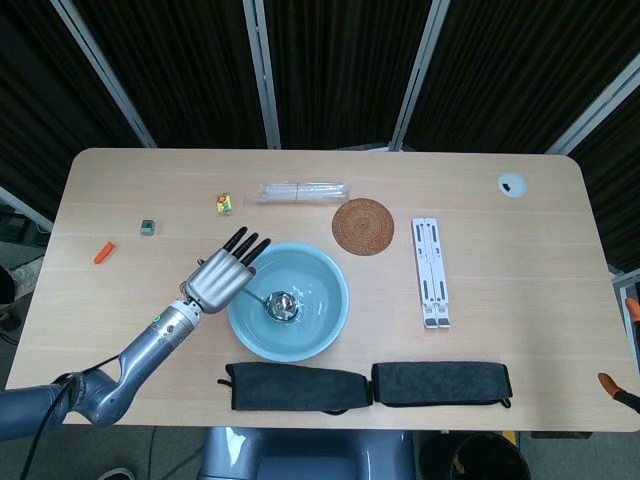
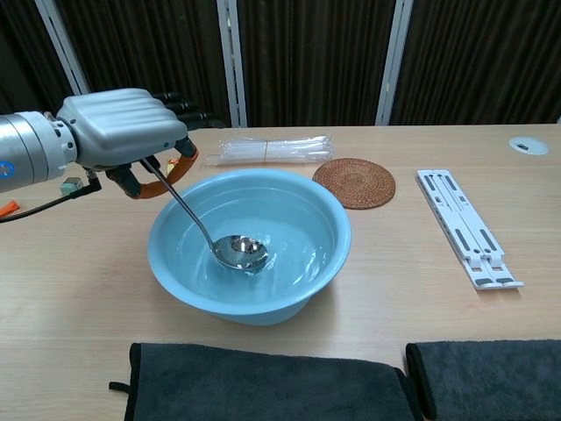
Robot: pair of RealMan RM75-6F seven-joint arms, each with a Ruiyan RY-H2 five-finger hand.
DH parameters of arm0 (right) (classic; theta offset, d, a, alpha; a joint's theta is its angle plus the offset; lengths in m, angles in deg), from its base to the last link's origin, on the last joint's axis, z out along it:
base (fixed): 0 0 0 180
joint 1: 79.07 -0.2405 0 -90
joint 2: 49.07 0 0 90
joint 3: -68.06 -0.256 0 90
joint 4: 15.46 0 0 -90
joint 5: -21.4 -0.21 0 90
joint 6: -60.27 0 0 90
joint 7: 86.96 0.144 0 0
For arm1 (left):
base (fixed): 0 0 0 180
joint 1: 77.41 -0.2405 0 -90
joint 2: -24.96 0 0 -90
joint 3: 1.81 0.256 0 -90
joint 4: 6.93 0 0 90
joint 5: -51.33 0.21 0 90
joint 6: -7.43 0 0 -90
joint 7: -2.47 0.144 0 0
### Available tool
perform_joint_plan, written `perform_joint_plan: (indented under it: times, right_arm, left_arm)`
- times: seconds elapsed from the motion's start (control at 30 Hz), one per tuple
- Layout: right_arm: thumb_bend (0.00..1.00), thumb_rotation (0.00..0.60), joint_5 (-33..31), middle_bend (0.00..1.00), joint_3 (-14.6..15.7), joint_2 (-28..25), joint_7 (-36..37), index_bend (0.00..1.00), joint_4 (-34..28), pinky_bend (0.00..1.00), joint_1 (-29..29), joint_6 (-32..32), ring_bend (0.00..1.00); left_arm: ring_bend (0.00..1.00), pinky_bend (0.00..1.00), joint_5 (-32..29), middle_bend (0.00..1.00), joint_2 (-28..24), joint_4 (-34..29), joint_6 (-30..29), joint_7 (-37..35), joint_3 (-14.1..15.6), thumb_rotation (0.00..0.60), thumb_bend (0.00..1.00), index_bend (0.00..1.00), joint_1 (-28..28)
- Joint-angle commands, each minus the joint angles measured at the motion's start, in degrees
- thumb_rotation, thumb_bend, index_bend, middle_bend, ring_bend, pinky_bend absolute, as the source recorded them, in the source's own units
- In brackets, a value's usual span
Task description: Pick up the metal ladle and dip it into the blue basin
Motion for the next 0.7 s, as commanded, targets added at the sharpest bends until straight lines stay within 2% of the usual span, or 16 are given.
perform_joint_plan:
  times: [0.03,0.37,0.7]
  right_arm:
    - [0.00,0.600,0.08,0.00,0.06,-0.01,0.02,0.00,0.03,0.00,0.00,-0.03,0.00]
    - [0.00,0.600,0.70,0.00,0.27,-0.14,0.30,0.00,-0.09,0.00,0.21,0.45,0.00]
    - [0.00,0.600,0.92,0.00,0.56,-0.23,0.55,0.00,-1.00,0.00,0.11,-0.03,0.00]
  left_arm:
    - [0.00,0.00,0.80,0.00,-1.05,-1.03,-1.32,0.27,-0.03,0.600,0.57,0.69,-0.35]
    - [0.00,0.00,2.72,0.00,-3.07,-3.99,-3.85,1.38,0.61,0.600,0.57,0.70,-1.28]
    - [0.00,0.00,5.75,0.00,-3.56,-3.81,-6.18,0.11,1.25,0.600,0.57,0.70,-2.56]
